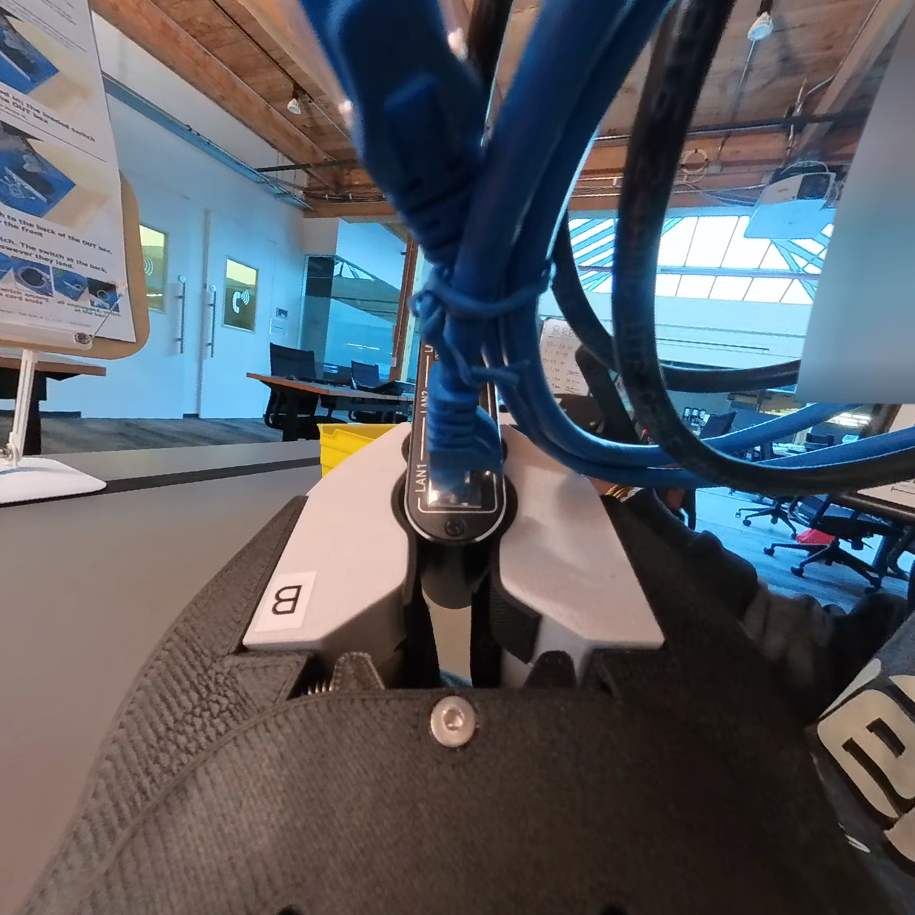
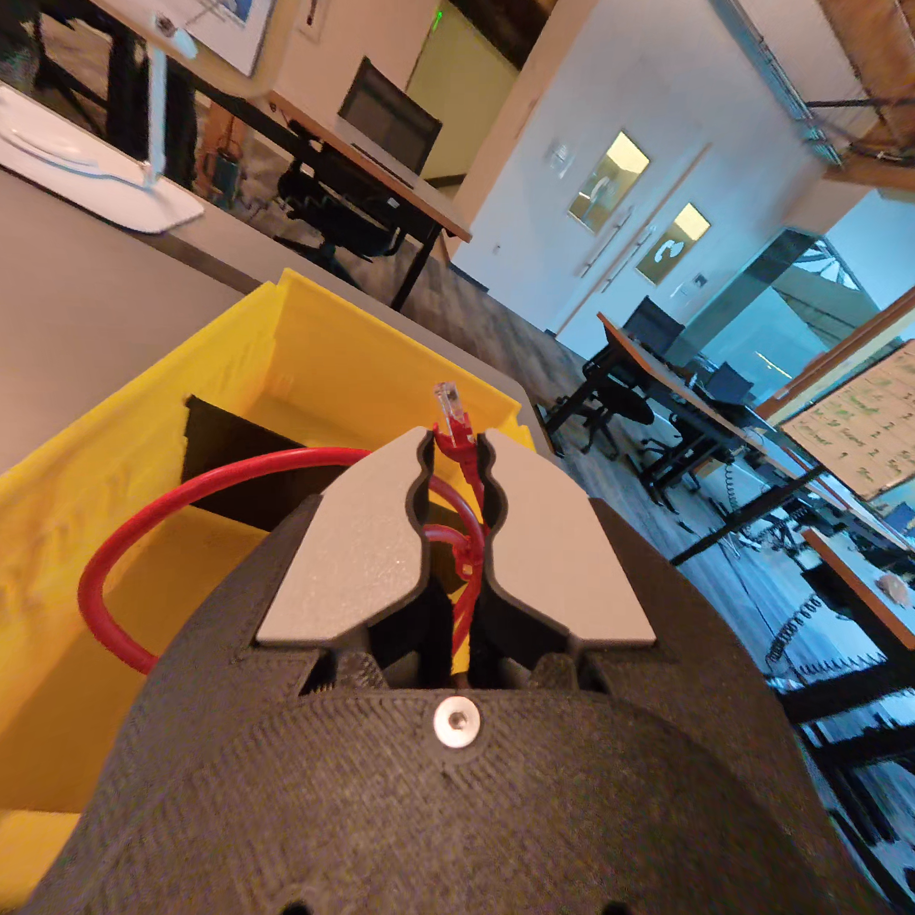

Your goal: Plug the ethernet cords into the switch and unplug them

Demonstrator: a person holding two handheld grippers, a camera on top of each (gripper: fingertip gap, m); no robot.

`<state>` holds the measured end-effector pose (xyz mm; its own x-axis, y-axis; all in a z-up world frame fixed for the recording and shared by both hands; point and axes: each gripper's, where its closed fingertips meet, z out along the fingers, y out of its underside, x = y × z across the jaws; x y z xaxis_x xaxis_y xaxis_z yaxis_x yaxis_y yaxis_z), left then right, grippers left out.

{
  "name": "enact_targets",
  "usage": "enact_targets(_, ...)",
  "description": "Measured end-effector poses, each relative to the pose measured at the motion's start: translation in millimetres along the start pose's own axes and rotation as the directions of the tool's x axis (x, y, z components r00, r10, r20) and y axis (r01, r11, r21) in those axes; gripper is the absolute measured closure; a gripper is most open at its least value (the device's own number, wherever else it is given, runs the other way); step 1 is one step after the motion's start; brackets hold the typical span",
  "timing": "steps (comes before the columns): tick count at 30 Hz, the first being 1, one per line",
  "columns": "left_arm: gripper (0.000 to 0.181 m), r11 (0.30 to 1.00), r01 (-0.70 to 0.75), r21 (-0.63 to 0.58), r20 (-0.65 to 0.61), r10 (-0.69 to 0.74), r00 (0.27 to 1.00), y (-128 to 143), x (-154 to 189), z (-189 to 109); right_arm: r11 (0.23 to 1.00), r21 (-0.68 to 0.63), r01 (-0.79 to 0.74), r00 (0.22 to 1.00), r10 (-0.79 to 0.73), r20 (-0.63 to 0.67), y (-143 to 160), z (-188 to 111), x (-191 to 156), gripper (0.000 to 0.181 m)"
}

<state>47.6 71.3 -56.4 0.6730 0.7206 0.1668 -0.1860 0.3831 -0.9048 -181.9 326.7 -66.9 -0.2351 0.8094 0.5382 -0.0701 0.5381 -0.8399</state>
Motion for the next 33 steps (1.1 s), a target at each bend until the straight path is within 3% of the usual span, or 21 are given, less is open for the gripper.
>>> enact_targets(4,0.155,0.999,0.032,-0.016,0.008,-0.032,0.999,3.2,-2.9,0.4,0.982,0.123,-0.141,0.983,0.125,0.131,-16.4,-4.4,-12.0,0.153)
enact_targets(8,0.155,0.998,0.053,-0.040,0.022,-0.052,0.998,7.6,-6.0,1.0,0.893,0.271,-0.361,0.919,0.290,0.267,-40.5,-16.2,-9.9,0.133)
enact_targets(15,0.155,0.997,0.057,-0.058,0.029,-0.055,0.998,11.1,-7.0,1.8,0.759,0.410,-0.506,0.849,0.354,0.393,-62.6,-35.4,-6.3,0.144)
enact_targets(21,0.155,0.996,0.062,-0.061,0.029,-0.061,0.998,12.2,-7.2,2.1,0.607,0.501,-0.617,0.754,0.276,0.595,-93.6,-67.4,-20.7,0.151)
enact_targets(29,0.155,0.995,0.033,-0.099,0.023,-0.031,0.999,18.5,-4.6,4.0,0.579,0.528,-0.622,0.674,0.051,0.737,-113.4,-99.9,-59.6,0.153)
enact_targets(31,0.155,0.990,0.021,-0.136,0.006,-0.021,1.000,24.8,-1.6,5.9,0.561,0.509,-0.653,0.583,-0.058,0.811,-123.4,-122.1,-81.0,0.158)
enact_targets(33,0.155,0.979,0.029,-0.201,-0.041,-0.038,0.998,36.1,5.5,8.3,0.578,0.432,-0.692,0.412,-0.175,0.894,-128.6,-146.3,-109.7,0.158)
